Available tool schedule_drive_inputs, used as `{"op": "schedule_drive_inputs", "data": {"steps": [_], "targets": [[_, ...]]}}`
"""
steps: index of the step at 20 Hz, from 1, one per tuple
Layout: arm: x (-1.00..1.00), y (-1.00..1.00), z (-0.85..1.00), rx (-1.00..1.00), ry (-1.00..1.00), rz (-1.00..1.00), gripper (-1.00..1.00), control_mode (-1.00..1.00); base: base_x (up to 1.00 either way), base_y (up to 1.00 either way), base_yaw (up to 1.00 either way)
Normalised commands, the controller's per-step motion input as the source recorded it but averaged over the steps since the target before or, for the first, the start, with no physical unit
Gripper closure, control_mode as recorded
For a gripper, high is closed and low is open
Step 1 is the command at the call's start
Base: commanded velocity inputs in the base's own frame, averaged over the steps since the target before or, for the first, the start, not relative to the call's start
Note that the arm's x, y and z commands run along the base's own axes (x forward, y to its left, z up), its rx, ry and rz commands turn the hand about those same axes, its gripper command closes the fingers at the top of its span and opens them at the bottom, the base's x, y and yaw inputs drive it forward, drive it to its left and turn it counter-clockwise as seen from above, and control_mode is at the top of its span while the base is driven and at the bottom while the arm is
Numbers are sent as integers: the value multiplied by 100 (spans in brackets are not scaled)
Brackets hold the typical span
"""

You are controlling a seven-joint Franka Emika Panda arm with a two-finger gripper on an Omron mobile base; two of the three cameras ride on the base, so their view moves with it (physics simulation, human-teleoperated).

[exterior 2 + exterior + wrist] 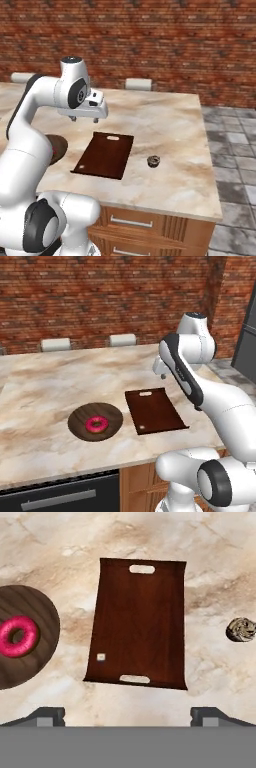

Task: Place the bowl with donut and the cupcake onto the tray.

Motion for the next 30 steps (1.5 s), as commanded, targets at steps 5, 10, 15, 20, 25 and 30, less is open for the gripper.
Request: {"op": "schedule_drive_inputs", "data": {"steps": [5,10,15,20,25,30], "targets": [[0,0,0,0,0,0,-100,100,48,-16,0],[0,0,0,0,0,0,-100,100,25,-1,0],[0,0,0,0,0,0,-100,100,0,0,0],[0,0,0,0,0,0,-100,100,0,0,0],[0,0,0,0,0,0,-100,100,0,0,0],[0,0,0,0,0,0,-100,-100,0,0,0]]}}
